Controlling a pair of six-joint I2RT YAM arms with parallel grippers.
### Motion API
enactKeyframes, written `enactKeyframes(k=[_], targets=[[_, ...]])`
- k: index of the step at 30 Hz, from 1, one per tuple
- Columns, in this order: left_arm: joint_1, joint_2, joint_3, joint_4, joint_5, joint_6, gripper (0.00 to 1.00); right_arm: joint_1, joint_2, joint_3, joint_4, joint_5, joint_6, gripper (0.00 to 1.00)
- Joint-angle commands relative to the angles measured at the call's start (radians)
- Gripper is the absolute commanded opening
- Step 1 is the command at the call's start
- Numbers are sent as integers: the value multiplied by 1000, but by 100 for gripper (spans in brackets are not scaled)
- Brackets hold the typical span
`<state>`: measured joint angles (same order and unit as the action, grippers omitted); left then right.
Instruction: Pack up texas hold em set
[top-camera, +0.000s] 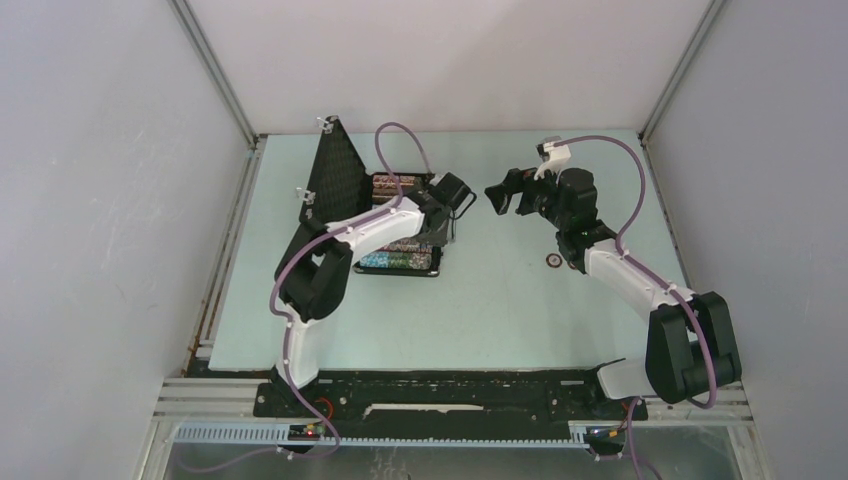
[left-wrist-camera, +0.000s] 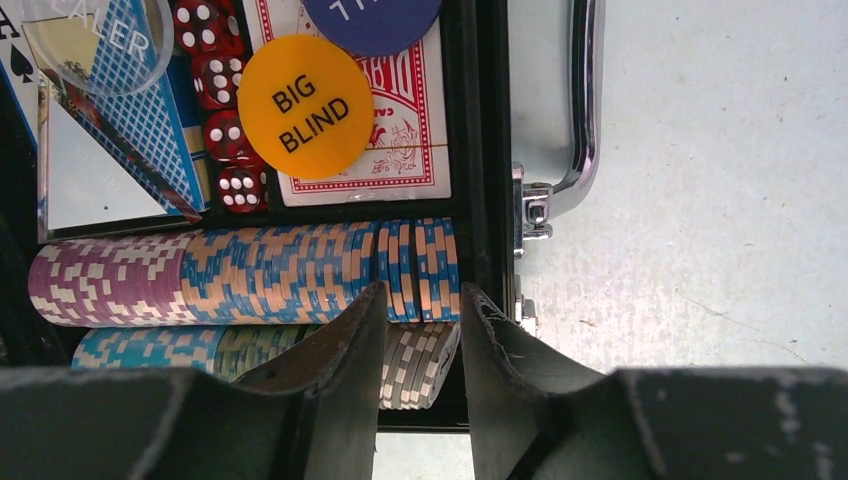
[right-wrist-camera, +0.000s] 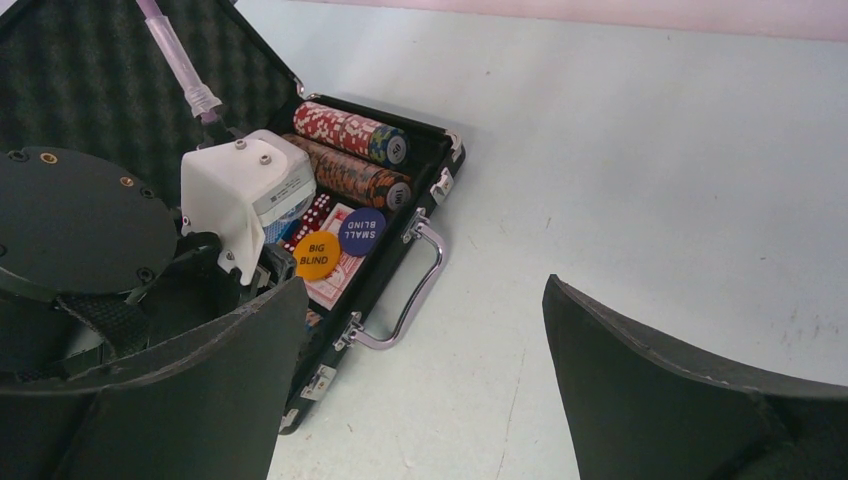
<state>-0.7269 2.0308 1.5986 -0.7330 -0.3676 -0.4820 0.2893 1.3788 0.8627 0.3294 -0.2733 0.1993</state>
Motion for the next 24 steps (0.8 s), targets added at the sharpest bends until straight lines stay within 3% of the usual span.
enactKeyframes(k=[1, 17, 20, 24], targets=[[16, -59, -40, 2, -47, -24, 38, -6, 5, -1, 43, -12, 5, 96], [31, -173, -160, 78, -62, -57, 43, -5, 1, 0, 38, -24, 8, 96], [17, -236, -211, 147, -60, -42, 55, 0, -26, 4, 7, -13, 19, 96], [-25, -360, -280, 210, -66, -15, 64, 54, -104, 4, -61, 56, 14, 97]])
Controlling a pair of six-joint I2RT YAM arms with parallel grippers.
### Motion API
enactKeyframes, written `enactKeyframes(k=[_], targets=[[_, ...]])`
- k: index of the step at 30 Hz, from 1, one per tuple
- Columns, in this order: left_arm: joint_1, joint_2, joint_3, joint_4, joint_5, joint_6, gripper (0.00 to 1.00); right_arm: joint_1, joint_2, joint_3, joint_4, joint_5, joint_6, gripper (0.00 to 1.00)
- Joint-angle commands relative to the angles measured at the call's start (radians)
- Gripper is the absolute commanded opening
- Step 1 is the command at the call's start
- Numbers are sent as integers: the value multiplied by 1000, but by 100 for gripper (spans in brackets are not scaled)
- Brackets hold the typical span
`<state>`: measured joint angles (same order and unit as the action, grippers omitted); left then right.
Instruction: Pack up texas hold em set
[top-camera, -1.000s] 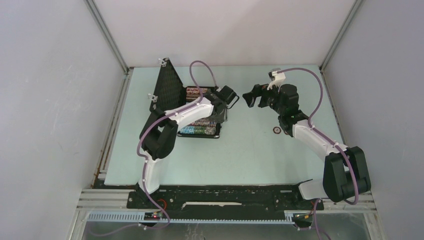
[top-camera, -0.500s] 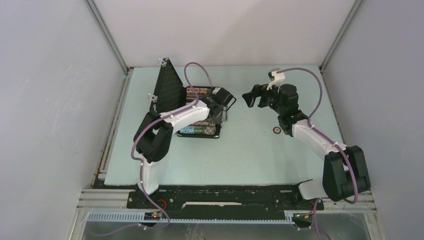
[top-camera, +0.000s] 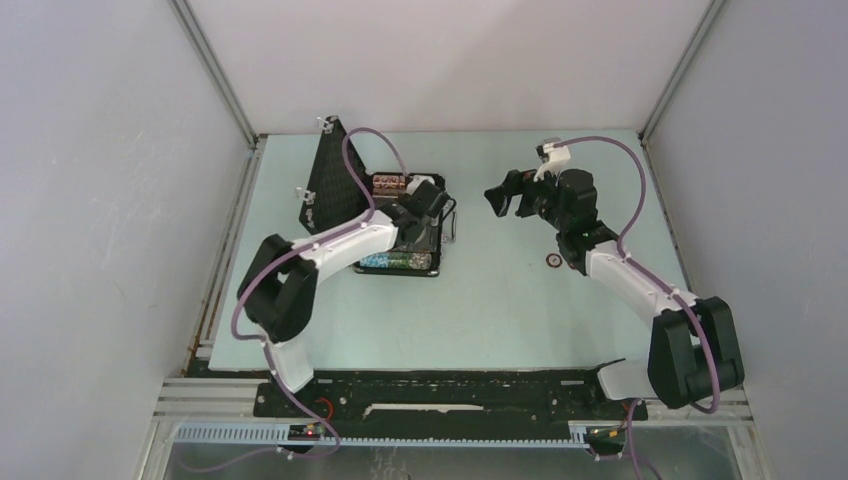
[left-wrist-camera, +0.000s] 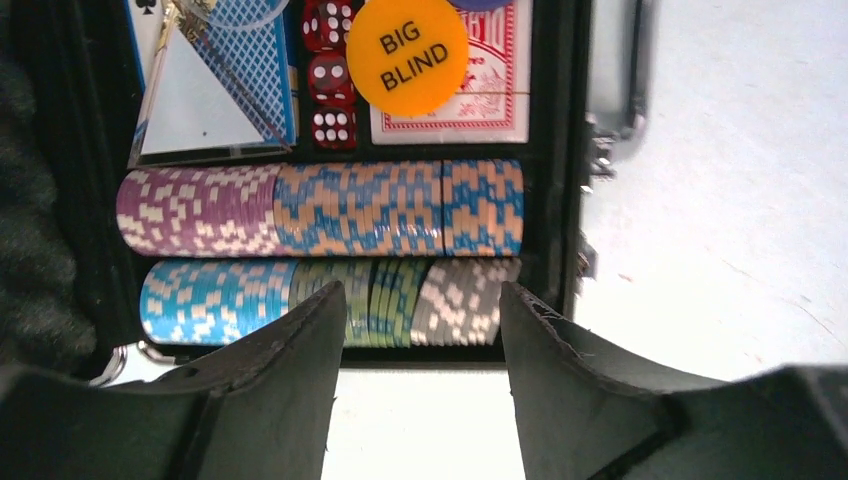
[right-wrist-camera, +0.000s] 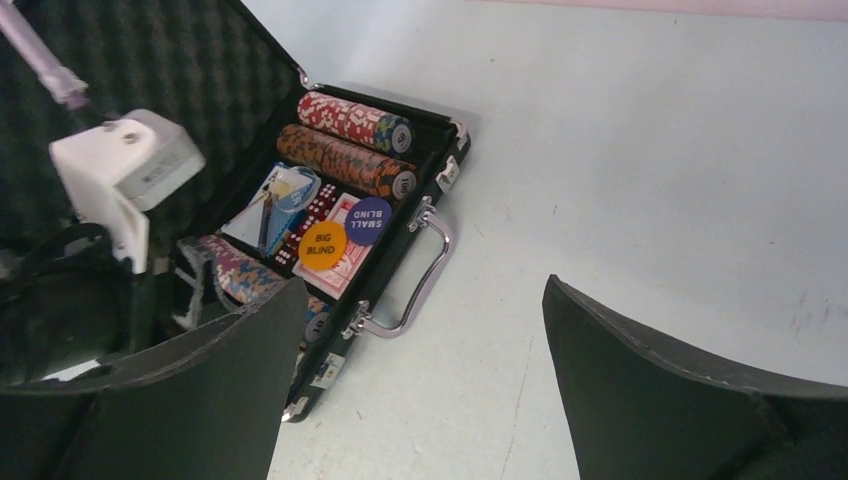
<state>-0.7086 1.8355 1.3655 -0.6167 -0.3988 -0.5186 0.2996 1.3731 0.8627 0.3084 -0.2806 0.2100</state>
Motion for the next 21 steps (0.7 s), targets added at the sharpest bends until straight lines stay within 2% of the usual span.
enactKeyframes(k=[1, 5, 8, 12, 17, 21], targets=[[-56, -200, -52, 92, -38, 34, 66, 66, -118, 5, -62, 92, -7, 97], [-100, -402, -86, 72, -3, 88, 70, 169, -177, 20, -179, 224, -34, 97], [-110, -609, -132, 88, 82, 124, 75, 238, -220, 44, -370, 337, -2, 97], [-112, -794, -97, 82, 180, 184, 86, 268, -303, 11, -537, 370, 86, 97], [-112, -816, 122, -9, 300, 253, 97, 198, -350, -31, -690, 386, 160, 100], [-112, -785, 199, 3, 332, 296, 100, 72, -345, -16, -785, 286, 193, 100]])
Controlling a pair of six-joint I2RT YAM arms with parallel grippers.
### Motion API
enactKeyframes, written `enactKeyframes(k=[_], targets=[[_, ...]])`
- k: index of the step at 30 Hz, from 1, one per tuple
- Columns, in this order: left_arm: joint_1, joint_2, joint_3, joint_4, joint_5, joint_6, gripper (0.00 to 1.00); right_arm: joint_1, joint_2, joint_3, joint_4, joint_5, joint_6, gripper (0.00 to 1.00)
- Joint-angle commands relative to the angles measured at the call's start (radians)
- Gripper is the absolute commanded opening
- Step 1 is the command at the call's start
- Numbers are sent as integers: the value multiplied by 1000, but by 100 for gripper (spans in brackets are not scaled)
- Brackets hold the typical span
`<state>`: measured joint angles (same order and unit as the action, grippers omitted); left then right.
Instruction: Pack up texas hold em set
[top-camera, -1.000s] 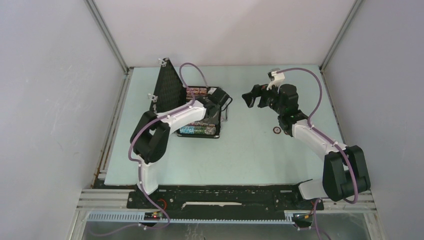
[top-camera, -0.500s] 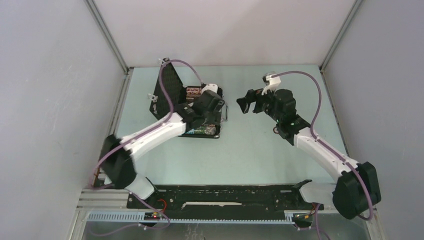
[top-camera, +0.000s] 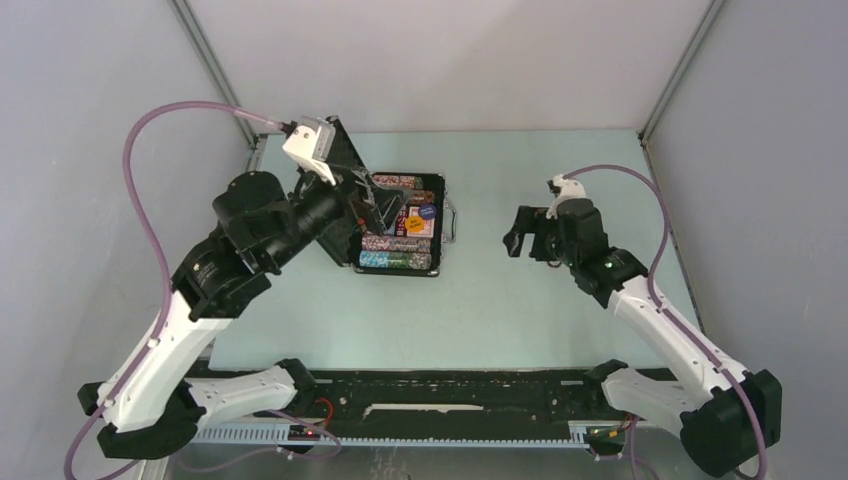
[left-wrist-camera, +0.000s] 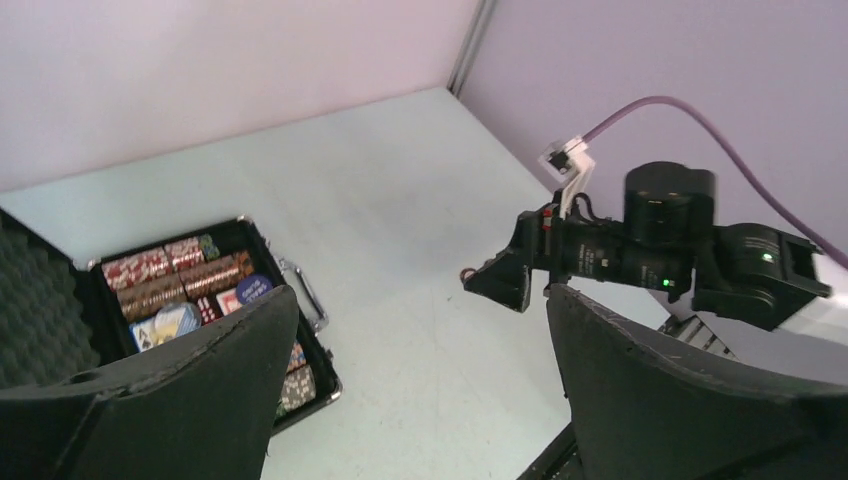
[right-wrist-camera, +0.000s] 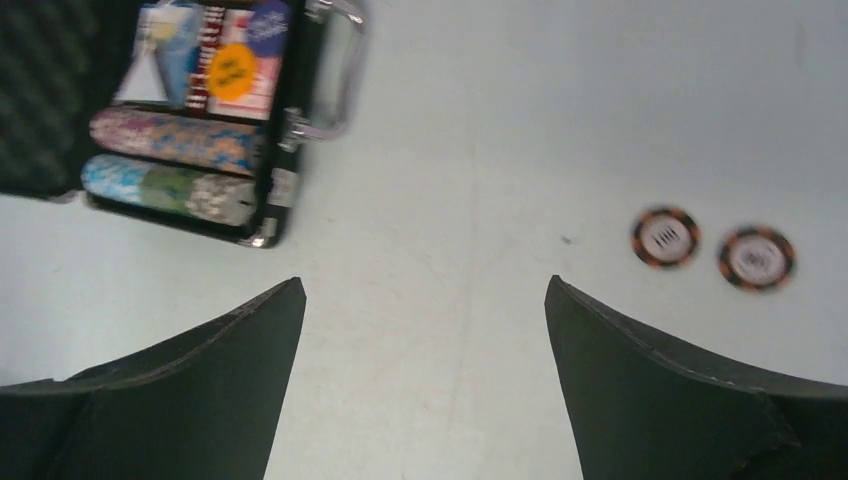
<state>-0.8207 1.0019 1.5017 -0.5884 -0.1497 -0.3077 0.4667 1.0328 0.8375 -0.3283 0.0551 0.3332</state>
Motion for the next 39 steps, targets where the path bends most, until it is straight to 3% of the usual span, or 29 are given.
enactKeyframes(k=[1, 7, 11, 18, 22, 26, 30, 39], targets=[[1, 53, 57, -18, 82, 94, 100, -131, 6, 24, -176, -89, 70, 100], [8, 59, -70, 3, 103, 126, 100, -279, 174, 158, -392, -23, 152, 100], [9, 75, -108, 0, 125, 119, 100, -420, 277, 179, -389, -129, 241, 100], [8, 74, -134, 26, 142, 104, 100, -577, 392, 252, -438, -84, 468, 100], [8, 71, -136, 26, 142, 96, 100, -625, 541, 334, -521, -159, 529, 100], [11, 65, -132, 18, 173, 87, 100, -660, 639, 337, -493, -196, 571, 100], [26, 54, -128, 14, 187, 77, 100, -671, 670, 338, -497, -119, 625, 100], [110, 70, -131, 24, 282, 23, 100, -704, 750, 351, -511, -171, 687, 94]])
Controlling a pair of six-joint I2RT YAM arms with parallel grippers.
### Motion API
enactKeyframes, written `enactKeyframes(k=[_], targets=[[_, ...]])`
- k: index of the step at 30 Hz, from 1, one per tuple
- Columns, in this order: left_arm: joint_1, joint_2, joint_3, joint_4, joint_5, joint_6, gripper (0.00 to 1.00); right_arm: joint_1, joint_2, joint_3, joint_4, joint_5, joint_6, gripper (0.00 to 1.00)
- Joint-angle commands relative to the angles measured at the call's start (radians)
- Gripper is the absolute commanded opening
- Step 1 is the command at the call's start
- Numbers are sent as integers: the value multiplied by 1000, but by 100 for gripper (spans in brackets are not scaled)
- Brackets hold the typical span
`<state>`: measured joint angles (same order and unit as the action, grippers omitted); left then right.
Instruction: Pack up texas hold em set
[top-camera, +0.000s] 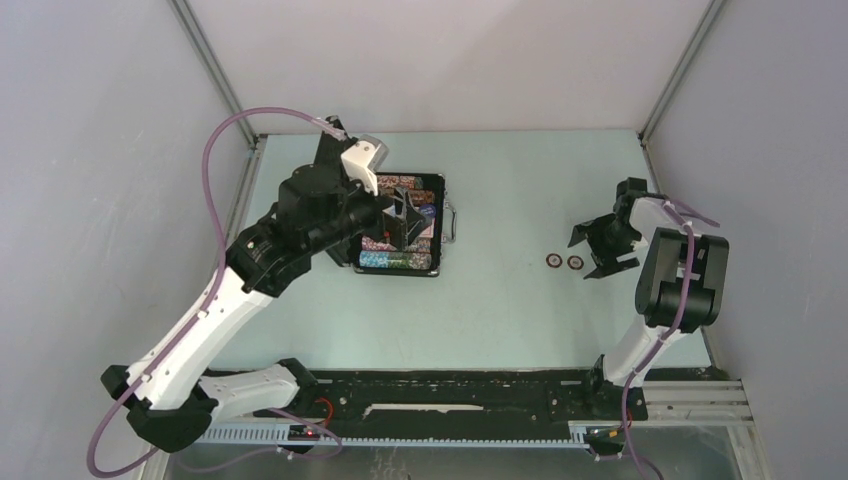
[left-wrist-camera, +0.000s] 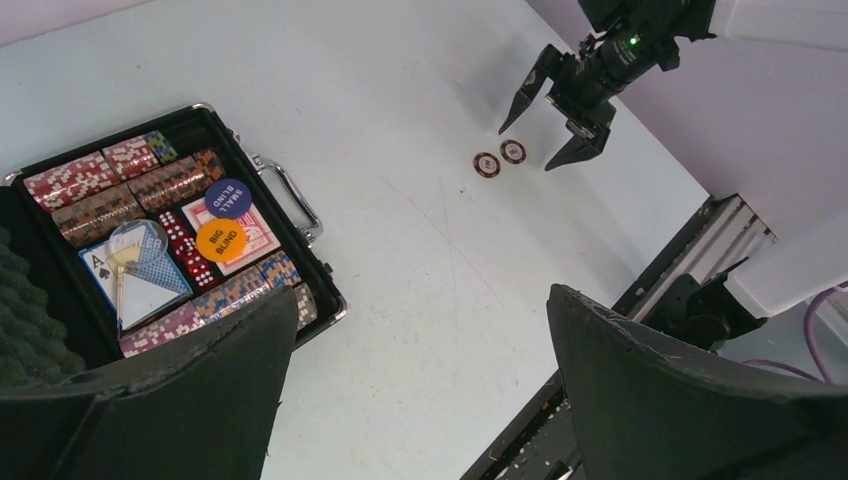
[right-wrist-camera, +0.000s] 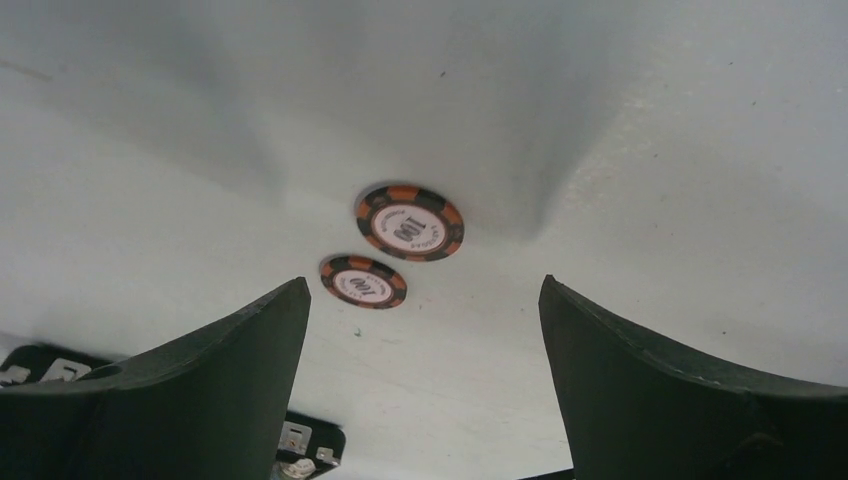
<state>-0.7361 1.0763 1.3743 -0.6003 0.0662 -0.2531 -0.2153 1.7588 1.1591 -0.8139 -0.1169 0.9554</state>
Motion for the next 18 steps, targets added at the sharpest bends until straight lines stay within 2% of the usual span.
enactKeyframes(k=[1, 18], targets=[[28, -1, -3, 34, 68, -32, 100, -27, 30, 37, -30, 2, 71, 93], [29, 20, -1, 28, 95, -40, 100, -29, 173, 155, -155, 61, 152, 90]])
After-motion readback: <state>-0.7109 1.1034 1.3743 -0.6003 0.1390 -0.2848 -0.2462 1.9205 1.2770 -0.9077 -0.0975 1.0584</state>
